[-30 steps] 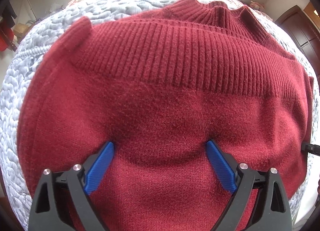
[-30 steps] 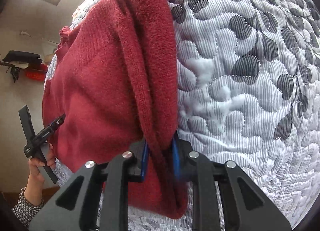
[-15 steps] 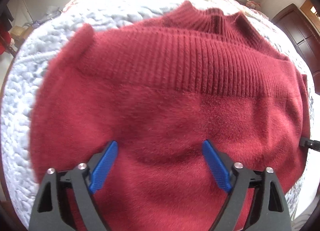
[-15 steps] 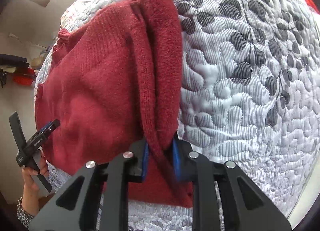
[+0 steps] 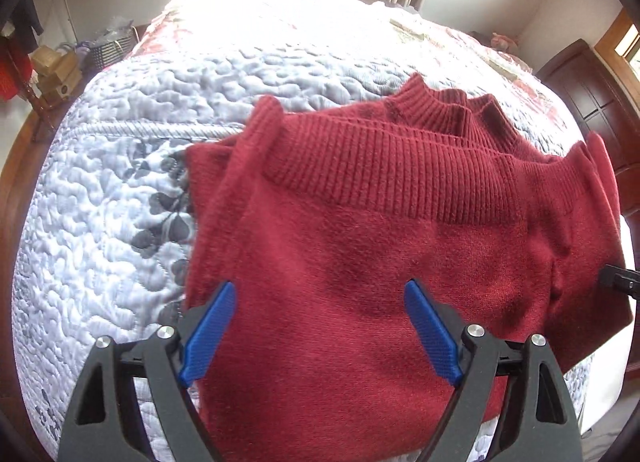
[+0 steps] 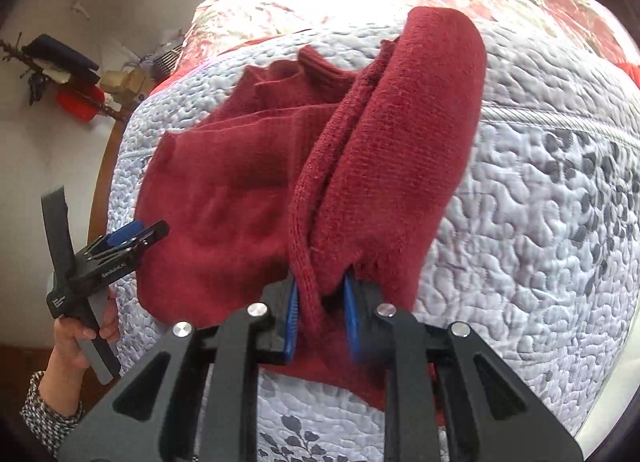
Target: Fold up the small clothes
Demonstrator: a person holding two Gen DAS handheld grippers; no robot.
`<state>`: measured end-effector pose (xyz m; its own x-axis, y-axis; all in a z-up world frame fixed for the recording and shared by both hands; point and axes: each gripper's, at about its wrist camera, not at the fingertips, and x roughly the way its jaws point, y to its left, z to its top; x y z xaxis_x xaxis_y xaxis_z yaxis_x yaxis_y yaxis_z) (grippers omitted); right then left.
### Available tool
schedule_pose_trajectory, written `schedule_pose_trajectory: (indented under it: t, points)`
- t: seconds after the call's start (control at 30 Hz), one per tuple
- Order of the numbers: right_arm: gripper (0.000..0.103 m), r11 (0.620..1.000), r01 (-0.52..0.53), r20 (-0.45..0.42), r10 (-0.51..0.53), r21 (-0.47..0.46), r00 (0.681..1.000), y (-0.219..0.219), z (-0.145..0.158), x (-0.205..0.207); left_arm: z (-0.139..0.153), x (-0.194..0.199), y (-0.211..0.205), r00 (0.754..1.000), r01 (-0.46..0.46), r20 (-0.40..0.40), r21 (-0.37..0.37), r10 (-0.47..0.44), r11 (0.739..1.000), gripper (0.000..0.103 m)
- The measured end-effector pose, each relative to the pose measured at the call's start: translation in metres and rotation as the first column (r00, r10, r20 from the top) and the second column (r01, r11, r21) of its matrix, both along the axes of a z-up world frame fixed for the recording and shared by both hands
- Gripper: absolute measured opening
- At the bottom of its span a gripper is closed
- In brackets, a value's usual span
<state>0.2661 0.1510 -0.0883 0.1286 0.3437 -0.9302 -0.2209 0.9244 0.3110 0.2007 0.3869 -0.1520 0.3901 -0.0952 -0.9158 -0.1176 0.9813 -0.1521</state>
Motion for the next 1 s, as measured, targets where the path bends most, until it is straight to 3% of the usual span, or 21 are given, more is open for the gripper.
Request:
schedule_pose_trajectory:
  t: [0.13,0.33,0.4,0.5,0.57,0.7,0.77,0.9,1.0]
  points:
    - [0.018,0.998,-0.063,-0.002,0.063,0.005,0.998,0.040,-0.006,-0.001,0.001,-0.004,0.007,1.000,-0.013,0.004,-0.010,0.013,1.000,0.086]
    - [0.019,0.993,-0.112,-0.050,0.111,-0.033,0.993,0.074,-0.043,-0.003,0.001,-0.009,0.019,1.000,-0.024,-0.001,-0.022,0.023,0.999,0.086]
    - [0.022,0.992,-0.124,-0.062,0.121,-0.040,0.991,0.079,-0.053,-0.004,0.000,-0.007,0.014,1.000,-0.022,-0.004,-0.020,0.022,1.000,0.086]
    - [0.034,0.990,-0.141,-0.070,0.140,-0.011,0.988,0.081,-0.058,-0.006,0.000,-0.004,0.006,1.000,-0.022,-0.007,-0.029,0.021,0.999,0.086]
    - [0.046,0.987,-0.155,-0.067,0.157,0.037,0.985,0.081,-0.052,-0.008,0.000,-0.001,0.000,1.000,-0.016,-0.009,-0.051,0.015,0.999,0.086]
    - [0.048,0.982,-0.173,-0.035,0.176,0.072,0.984,0.072,-0.027,-0.012,0.000,0.006,-0.015,1.000,-0.004,-0.020,-0.121,0.002,0.993,0.086]
    - [0.056,0.980,-0.173,-0.008,0.174,0.100,0.985,0.063,-0.009,-0.014,0.001,0.009,-0.025,1.000,0.006,-0.023,-0.158,-0.010,0.987,0.086]
    - [0.056,0.992,-0.127,0.035,0.126,0.020,0.991,0.032,0.011,-0.014,0.004,0.017,-0.051,0.999,0.042,-0.019,-0.200,-0.046,0.979,0.086]
    - [0.056,0.997,-0.060,0.020,0.061,-0.045,0.998,0.000,0.002,-0.011,0.002,0.025,-0.074,0.997,0.069,-0.028,-0.221,-0.077,0.973,0.087]
